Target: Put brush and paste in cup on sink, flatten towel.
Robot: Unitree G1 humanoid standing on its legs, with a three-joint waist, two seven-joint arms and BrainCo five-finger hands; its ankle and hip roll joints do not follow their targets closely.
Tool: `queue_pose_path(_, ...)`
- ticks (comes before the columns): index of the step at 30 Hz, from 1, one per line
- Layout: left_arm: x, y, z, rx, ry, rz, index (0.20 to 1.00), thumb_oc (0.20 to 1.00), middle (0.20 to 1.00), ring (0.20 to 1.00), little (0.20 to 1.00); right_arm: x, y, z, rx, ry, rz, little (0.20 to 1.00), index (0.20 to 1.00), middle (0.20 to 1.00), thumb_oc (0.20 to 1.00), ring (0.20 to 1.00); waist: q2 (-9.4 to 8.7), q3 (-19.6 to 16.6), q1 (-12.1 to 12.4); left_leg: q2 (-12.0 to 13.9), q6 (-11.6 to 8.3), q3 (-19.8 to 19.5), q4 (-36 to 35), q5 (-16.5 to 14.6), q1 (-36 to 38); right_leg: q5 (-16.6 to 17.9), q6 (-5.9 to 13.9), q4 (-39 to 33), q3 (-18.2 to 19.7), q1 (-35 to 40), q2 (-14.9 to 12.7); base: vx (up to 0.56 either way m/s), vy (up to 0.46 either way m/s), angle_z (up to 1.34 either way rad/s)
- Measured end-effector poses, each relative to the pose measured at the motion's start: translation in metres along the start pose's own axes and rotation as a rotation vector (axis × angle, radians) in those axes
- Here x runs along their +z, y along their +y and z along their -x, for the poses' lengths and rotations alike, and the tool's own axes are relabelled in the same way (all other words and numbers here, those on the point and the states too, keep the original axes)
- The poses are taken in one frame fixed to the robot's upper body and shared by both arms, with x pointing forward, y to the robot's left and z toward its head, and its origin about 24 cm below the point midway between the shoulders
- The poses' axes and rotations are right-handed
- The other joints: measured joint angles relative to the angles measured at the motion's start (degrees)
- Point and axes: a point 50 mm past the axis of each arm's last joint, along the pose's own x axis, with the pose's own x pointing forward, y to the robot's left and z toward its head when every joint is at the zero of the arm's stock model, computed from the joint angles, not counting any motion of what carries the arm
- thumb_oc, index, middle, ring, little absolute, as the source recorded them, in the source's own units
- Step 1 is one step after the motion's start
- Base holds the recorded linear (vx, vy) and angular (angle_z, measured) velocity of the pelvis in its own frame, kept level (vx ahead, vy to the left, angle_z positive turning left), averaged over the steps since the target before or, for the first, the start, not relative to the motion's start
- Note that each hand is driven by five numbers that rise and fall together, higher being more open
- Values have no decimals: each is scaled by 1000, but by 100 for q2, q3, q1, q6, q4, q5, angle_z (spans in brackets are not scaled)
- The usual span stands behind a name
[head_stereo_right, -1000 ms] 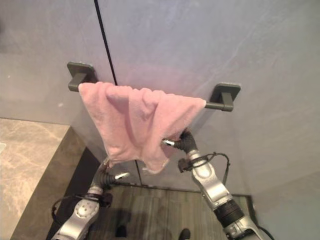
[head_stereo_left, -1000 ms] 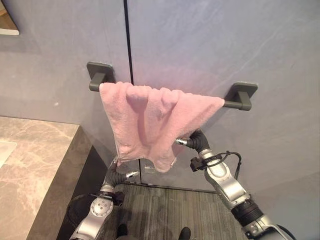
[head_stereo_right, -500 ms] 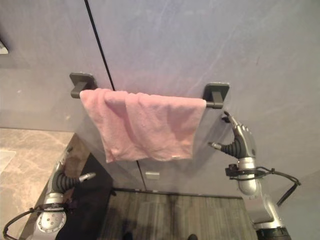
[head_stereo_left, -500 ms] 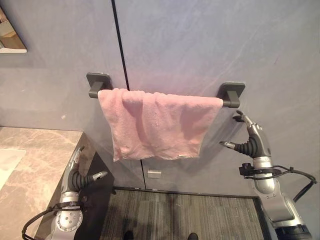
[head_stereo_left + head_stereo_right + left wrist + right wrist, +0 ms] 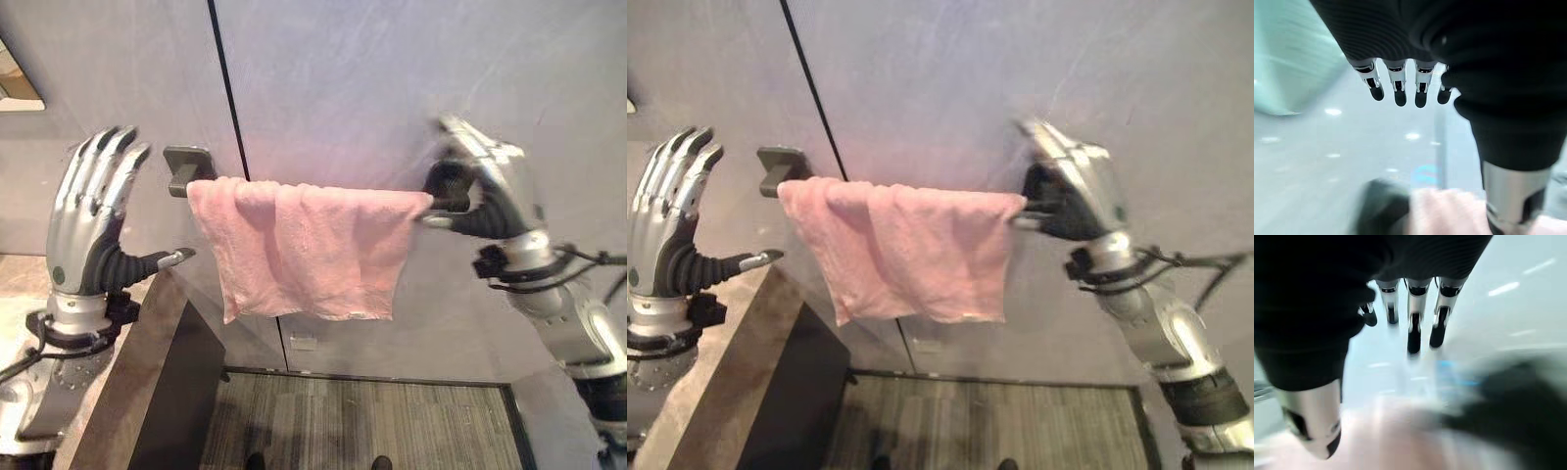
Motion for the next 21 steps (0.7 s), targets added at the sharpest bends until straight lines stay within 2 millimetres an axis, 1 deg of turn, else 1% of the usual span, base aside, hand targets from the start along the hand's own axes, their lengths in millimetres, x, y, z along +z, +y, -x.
queue_pose_path(1, 3, 2, -7, -28, -61, -12, 1000, 1000, 1000, 1000, 1000, 11, -2, -12, -6, -93, -7, 1000, 1000, 1000, 1000, 1000, -13, -5, 15, -5, 0, -5, 0, 0, 15, 0, 0, 0, -8, 24, -5, 27, 6, 5)
queue_pose_path(2, 5, 2, -11, -52, -95, -15, 1000, 1000, 1000, 1000, 1000, 16, -3, -18, -2, -138, -9, 1000, 1000, 1000, 1000, 1000, -22, -7, 31, -13, -1, -11, 0, -2, 38, -4, 4, 0, -13, 53, -12, 32, 13, 6)
queue_pose_path(5, 9, 1, -17, -149, -174, 0, 1000, 1000, 1000, 1000, 1000, 20, -2, -27, 82, -213, 15, 1000, 1000, 1000, 1000, 1000, -59, -28, 52, -38, 5, -17, -1, -8, 63, -13, 22, -2, -18, 87, -41, 8, 4, 1)
queue_pose_path(7, 9, 0, -19, -203, -198, 0, 1000, 1000, 1000, 1000, 1000, 17, -2, -29, 129, -215, 31, 1000, 1000, 1000, 1000, 1000, -82, -42, 56, -42, 6, -17, -2, -9, 67, -10, 26, -2, -16, 96, -47, 0, 0, 0)
queue_pose_path(8, 7, -3, -19, -258, -196, 7, 1000, 1000, 1000, 1000, 1000, 16, 0, -30, 171, -222, 41, 1000, 1000, 1000, 1000, 1000, -88, -45, 42, -40, 6, -14, -2, -9, 67, -10, 28, -3, -10, 95, -46, 0, 0, 0)
queue_pose_path(13, 5, -9, -19, -356, -203, 33, 1000, 1000, 1000, 1000, 1000, 15, 5, -32, 230, -228, 41, 1000, 1000, 1000, 1000, 1000, -99, -39, 3, -40, 6, -2, -3, -9, 65, -11, 27, -3, 5, 92, -46, 0, 0, 0)
queue_pose_path(16, 11, -16, -25, -416, -260, 44, 1000, 1000, 1000, 1000, 1000, 17, 9, -35, 276, -251, 48, 1000, 1000, 1000, 1000, 1000, -128, -25, 4, -40, 5, -4, -2, -8, 60, -8, 25, -2, 5, 69, -43, 0, 0, 0)
queue_pose_path(18, 14, -19, -29, -427, -280, 53, 1000, 1000, 1000, 1000, 1000, 18, 11, -35, 293, -253, 48, 1000, 1000, 1000, 1000, 1000, -154, -11, 6, -41, 5, -3, -2, -8, 58, -7, 23, -2, 5, 66, -43, 0, 0, 0)
queue_pose_path(19, 17, -25, -33, -444, -308, 63, 1000, 1000, 1000, 1000, 1000, 17, 15, -36, 317, -257, 45, 1000, 1000, 1000, 1000, 1000, -173, -6, 2, -40, 5, -1, -1, -8, 55, -7, 23, -2, 6, 61, -42, 0, 0, 0)
queue_pose_path(21, 23, -29, -38, -463, -347, 71, 1000, 1000, 1000, 1000, 1000, 17, 20, -36, 346, -259, 40, 1000, 1000, 1000, 1000, 1000, -200, 10, -12, -40, 5, 6, -1, -8, 51, -6, 22, -2, 14, 51, -43, 0, 0, 0)
